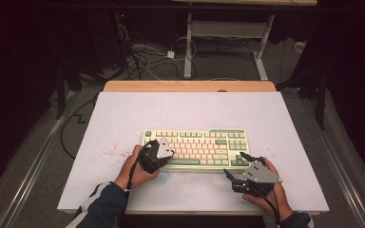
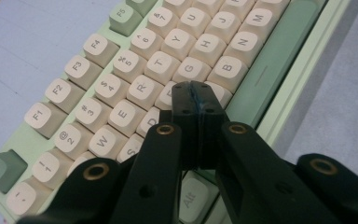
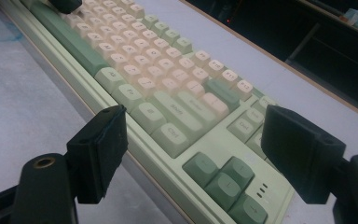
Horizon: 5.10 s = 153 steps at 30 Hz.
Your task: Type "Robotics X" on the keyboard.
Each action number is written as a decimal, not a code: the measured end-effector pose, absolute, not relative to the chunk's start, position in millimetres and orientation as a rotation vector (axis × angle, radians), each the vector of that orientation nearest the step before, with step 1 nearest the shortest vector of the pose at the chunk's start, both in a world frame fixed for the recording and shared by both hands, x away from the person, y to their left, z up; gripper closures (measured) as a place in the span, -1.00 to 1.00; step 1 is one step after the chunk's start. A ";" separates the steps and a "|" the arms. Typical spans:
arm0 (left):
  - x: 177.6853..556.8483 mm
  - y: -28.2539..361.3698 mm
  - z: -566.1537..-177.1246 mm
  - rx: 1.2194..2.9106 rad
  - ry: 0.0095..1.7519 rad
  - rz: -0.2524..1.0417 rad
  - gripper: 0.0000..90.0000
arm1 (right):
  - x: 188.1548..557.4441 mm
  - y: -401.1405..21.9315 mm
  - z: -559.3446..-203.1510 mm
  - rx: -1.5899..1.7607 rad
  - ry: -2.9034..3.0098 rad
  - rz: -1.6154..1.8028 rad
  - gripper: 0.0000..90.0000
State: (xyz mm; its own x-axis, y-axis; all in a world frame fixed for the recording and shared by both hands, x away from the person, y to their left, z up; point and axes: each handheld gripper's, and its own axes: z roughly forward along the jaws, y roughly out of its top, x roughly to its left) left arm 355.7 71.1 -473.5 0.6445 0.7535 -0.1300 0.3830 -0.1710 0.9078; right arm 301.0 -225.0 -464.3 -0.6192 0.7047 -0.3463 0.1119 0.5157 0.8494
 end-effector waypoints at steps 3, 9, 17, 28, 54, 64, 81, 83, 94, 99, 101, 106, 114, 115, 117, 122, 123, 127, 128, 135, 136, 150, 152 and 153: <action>354.9 73.5 -469.7 1.764 0.906 0.443 0.87 | 300.8 -225.2 -464.0 0.661 2.057 1.086 -0.47; 353.6 77.5 -468.2 1.720 0.897 0.485 0.53 | 300.6 -225.5 -463.5 0.663 2.059 1.085 -0.47; 344.5 86.6 -466.6 1.669 0.862 0.536 -0.21 | 300.9 -226.6 -462.9 0.663 2.052 1.091 -0.48; 325.2 115.1 -471.7 1.597 0.834 0.566 -0.53 | 301.3 -227.6 -462.3 0.680 2.052 1.096 -0.48; 307.3 167.7 -489.4 1.594 0.942 0.590 -0.35 | 302.4 -227.3 -463.3 0.684 2.063 1.085 -0.48; 308.9 172.7 -482.4 1.617 0.956 0.550 0.63 | 302.4 -227.6 -463.1 0.683 2.063 1.086 -0.48; 332.0 151.7 -463.0 1.619 1.003 0.494 0.94 | 303.0 -223.5 -465.7 0.677 2.083 1.072 -0.48; 334.6 145.5 -463.3 1.636 1.002 0.489 0.94 | 303.2 -223.1 -466.2 0.677 2.086 1.069 -0.48; 352.7 114.0 -463.6 1.693 0.983 0.468 0.94 | 303.8 -222.7 -467.1 0.675 2.093 1.061 -0.48; 360.8 101.1 -466.3 1.718 0.983 0.463 0.94 | 304.0 -222.8 -467.8 0.673 2.099 1.055 -0.48; 363.6 97.0 -467.6 1.729 0.982 0.462 0.94 | 304.0 -222.9 -467.8 0.673 2.099 1.056 -0.48; 368.2 91.8 -470.6 1.748 0.984 0.463 0.93 | 304.1 -223.2 -467.9 0.674 2.101 1.055 -0.48; 371.9 92.6 -471.4 1.740 0.994 0.461 0.93 | 304.0 -222.3 -468.6 0.667 2.110 1.051 -0.48; 371.7 92.4 -471.5 1.740 0.993 0.462 0.93 | 304.1 -222.2 -468.7 0.667 2.110 1.050 -0.48; 371.6 92.1 -471.5 1.741 0.992 0.466 0.93 | 304.1 -222.1 -468.8 0.666 2.113 1.050 -0.48; 371.1 90.4 -475.0 1.765 0.986 0.473 0.93 | 304.0 -221.7 -469.3 0.664 2.119 1.044 -0.48; 370.8 89.7 -475.3 1.765 0.982 0.480 0.94 | 304.0 -221.6 -469.4 0.663 2.122 1.043 -0.48; 370.4 90.1 -474.1 1.763 0.979 0.480 0.93 | 304.1 -221.3 -469.9 0.662 2.127 1.040 -0.48; 370.4 90.3 -473.8 1.763 0.978 0.483 0.93 | 304.2 -221.2 -470.0 0.661 2.128 1.039 -0.48; 369.7 91.4 -471.1 1.751 0.974 0.487 0.91 | 304.3 -221.2 -469.8 0.663 2.128 1.042 -0.48; 369.5 91.7 -470.6 1.751 0.972 0.489 0.91 | 304.2 -221.2 -469.8 0.662 2.127 1.040 -0.48; 357.8 107.1 -463.4 1.666 0.941 0.542 0.59 | 303.9 -223.4 -468.1 0.668 2.118 1.047 -0.48; 352.7 111.5 -462.8 1.661 0.921 0.516 0.52 | 303.9 -223.7 -468.0 0.671 2.117 1.045 -0.48; 349.9 113.7 -462.7 1.656 0.906 0.524 0.48 | 303.7 -223.9 -467.8 0.670 2.116 1.045 -0.48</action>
State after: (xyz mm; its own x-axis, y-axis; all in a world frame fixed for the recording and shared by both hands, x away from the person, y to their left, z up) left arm 349.9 113.7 -462.7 0.6067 0.7864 -0.1160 0.2912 -0.0842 0.9529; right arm 303.7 -223.9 -467.8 -0.6399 0.6884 -0.3416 0.1470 0.5459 0.8248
